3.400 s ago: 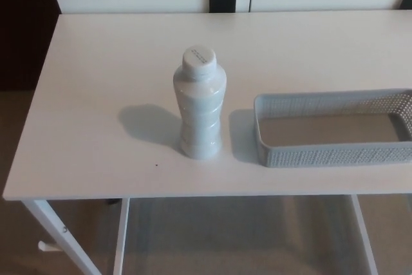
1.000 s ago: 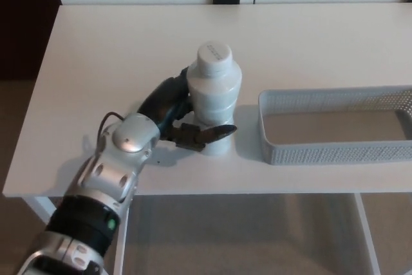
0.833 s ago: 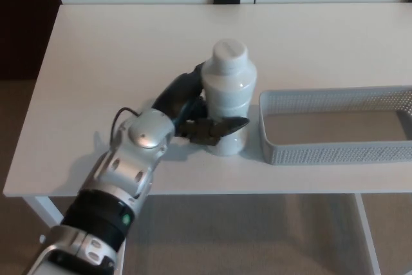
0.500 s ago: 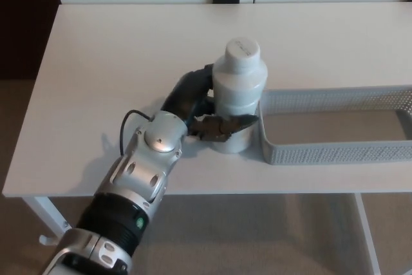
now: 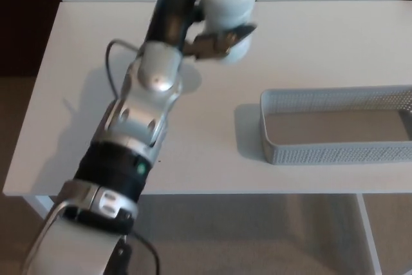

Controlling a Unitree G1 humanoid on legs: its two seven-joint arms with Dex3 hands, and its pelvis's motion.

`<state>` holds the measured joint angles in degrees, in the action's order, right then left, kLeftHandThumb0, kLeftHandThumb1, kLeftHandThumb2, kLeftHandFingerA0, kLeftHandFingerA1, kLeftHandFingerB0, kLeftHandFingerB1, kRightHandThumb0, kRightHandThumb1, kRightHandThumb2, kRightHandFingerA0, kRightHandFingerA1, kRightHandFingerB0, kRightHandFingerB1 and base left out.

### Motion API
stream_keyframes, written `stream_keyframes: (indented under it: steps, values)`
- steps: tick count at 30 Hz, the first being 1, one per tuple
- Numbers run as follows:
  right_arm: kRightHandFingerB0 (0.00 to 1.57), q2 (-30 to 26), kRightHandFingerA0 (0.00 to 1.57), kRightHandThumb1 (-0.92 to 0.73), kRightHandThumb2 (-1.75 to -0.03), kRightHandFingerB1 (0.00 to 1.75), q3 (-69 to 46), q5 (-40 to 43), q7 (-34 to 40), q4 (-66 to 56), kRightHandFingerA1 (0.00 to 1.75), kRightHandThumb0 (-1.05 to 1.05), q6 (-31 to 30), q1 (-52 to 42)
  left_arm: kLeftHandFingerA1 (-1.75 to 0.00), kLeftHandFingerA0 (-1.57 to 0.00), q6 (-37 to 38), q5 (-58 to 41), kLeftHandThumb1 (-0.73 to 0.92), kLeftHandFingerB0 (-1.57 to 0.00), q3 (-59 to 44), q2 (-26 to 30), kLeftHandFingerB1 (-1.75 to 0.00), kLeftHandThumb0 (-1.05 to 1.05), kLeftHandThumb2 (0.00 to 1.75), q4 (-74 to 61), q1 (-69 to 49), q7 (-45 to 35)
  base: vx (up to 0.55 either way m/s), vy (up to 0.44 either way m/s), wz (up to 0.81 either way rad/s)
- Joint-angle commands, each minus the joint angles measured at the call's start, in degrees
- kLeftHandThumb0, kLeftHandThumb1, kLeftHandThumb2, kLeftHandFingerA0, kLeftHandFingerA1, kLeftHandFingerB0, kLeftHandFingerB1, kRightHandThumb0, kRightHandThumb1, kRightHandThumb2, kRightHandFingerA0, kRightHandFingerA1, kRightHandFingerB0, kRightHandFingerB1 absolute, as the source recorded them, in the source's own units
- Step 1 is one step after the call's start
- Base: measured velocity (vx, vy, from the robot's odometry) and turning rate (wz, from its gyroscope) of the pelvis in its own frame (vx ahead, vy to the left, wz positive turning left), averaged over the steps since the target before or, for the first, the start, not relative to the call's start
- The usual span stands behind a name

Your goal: The robot walk up to a desk on which a bottle is kept on the left hand side and a container is kept on the right hand side. The robot uses its left hand to pick up the bottle and places it in the container.

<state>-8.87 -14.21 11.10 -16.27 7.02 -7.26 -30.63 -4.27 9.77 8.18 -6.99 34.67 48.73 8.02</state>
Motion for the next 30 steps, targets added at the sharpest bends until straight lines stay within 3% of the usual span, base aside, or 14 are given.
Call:
stream_keyframes:
  steps: [1, 4, 5, 7, 9, 11, 12, 17, 18, 23, 24, 27, 29, 30]
  values:
    - [0.24, 0.34, 0.45, -0.81, -1.53, 0.76, 0.39, -0.18, 1.92, -4.29, 0.88, 0.13, -3.05, -1.62, -1.12, -1.14, 3.73, 2.74, 0.74, -0.83, 1.98, -4.18, -1.11, -0.13, 0.77, -0.03, 7.60, 4.15, 0.00, 0.000, 0.00]
    - [0.23, 0.54, 0.47, -0.82, -1.54, 0.75, 0.12, 0.53, 1.61, -2.56, 0.90, 0.12, -3.15, -0.87, -1.17, -1.08, 1.03, 2.41, 0.74, -0.80, 3.39, -7.04, -1.09, -0.12, 0.74, 0.60, 9.69, 2.58, 0.00, 0.000, 0.00]
    - [0.17, 0.30, 0.46, -0.43, -1.75, 0.79, 0.20, 0.42, 1.13, -1.87, 1.01, 0.22, -2.37, -0.73, -1.20, -1.08, 0.90, 2.67, 0.72, -0.82, 3.82, -7.83, -1.11, -0.10, 0.76, 1.16, 10.05, 2.95, 0.00, 0.000, 0.00]
    - [0.17, 0.01, 0.46, -0.43, -1.75, 0.79, 0.33, 0.29, 0.52, -1.12, 1.01, 0.22, -1.35, -0.58, -1.20, -1.08, 1.28, 2.84, 0.72, -0.82, 4.08, -8.49, -1.11, -0.10, 0.76, 1.94, 10.34, 3.44, 0.00, 0.000, 0.00]
    - [0.23, 0.75, 0.47, -0.82, -1.56, 0.77, -0.03, 1.10, 1.29, -1.12, 0.91, 0.12, -2.92, 0.15, -0.98, -1.16, 0.19, 2.59, 0.72, -0.84, 5.23, -10.81, -0.96, -0.16, 0.77, 3.80, 11.11, 2.81, 0.00, 0.000, 0.00]
    - [0.24, 0.91, 0.44, -0.82, -1.55, 0.76, 0.23, 0.79, 1.66, -0.96, 0.88, 0.11, -2.93, 0.59, -1.02, -1.16, -0.81, 2.81, 0.70, -0.83, 6.63, -12.40, -1.00, -0.14, 0.79, 5.59, 11.68, 2.48, 0.00, 0.000, 0.00]
    - [0.16, 0.82, 0.40, -0.52, -1.75, 0.77, 0.41, 0.50, 1.65, -0.98, 0.95, 0.23, -2.79, 0.56, -1.24, -1.14, -0.22, 2.82, 0.69, -0.85, 7.31, -13.11, -1.11, -0.15, 0.82, 6.13, 11.15, 2.50, 0.00, 0.000, 0.00]
    - [0.13, 1.15, 0.35, -0.50, -1.75, 0.93, 0.51, 0.70, 1.40, -0.90, 1.23, 0.22, -2.31, 0.40, -1.20, -1.16, 1.12, 2.81, 0.69, -0.85, 10.26, -14.86, -1.11, -0.16, 0.83, 7.65, 8.33, 2.55, 0.00, 0.000, 0.00]
    - [0.18, 1.00, 0.43, -0.91, -1.67, 0.78, 0.56, 0.87, 0.76, -0.19, 0.93, 0.15, -1.83, 0.65, -1.19, -1.15, 0.67, 3.21, 0.73, -0.83, 11.75, -15.31, -1.12, -0.13, 0.79, 8.24, 6.63, 2.30, 0.00, 0.000, 0.00]
    - [0.17, 1.36, 0.37, -0.91, -1.65, 0.77, 0.29, 1.57, 1.02, -1.43, 0.89, 0.11, -3.16, 0.45, -1.15, -1.17, 1.74, 3.26, 0.68, -0.84, 14.19, -14.57, -1.08, -0.13, 0.88, 9.92, 4.26, 1.75, 0.00, 0.000, 0.00]
    - [0.12, 1.27, 0.32, -0.51, -1.75, 0.95, 0.11, 1.65, 0.80, -0.29, 1.23, 0.16, -2.76, 0.91, -1.29, -1.13, 1.65, 3.13, 0.69, -0.84, 14.49, -14.46, -1.14, -0.19, 0.85, 10.05, 3.64, 1.75, 0.00, 0.000, 0.00]
    - [0.10, 0.84, 0.32, -0.48, -1.75, 0.89, -0.08, 1.76, 0.00, 1.52, 1.16, 0.10, -2.17, 1.59, -1.30, -1.13, 1.11, 2.63, 0.69, -0.84, 15.30, -14.14, -1.19, -0.20, 0.86, 10.31, 2.23, 1.77, 0.00, 0.000, 0.00]
    - [0.20, 0.97, 0.39, -0.92, -1.66, 0.78, -0.07, 1.36, 0.75, 1.08, 0.91, 0.12, -2.41, 1.51, -1.19, -1.16, 0.95, 2.27, 0.72, -0.80, 15.85, -13.79, -1.20, -0.18, 0.79, 10.14, 0.36, 1.07, 0.00, 0.000, 0.00]
    - [0.20, 1.03, 0.39, -0.92, -1.66, 0.78, 0.01, 1.37, 0.82, 0.10, 0.91, 0.12, -2.66, 1.10, -1.19, -1.16, 1.09, 2.50, 0.72, -0.80, 16.22, -13.64, -1.20, -0.18, 0.79, 10.10, -0.09, 1.12, 0.00, 0.000, 0.00]
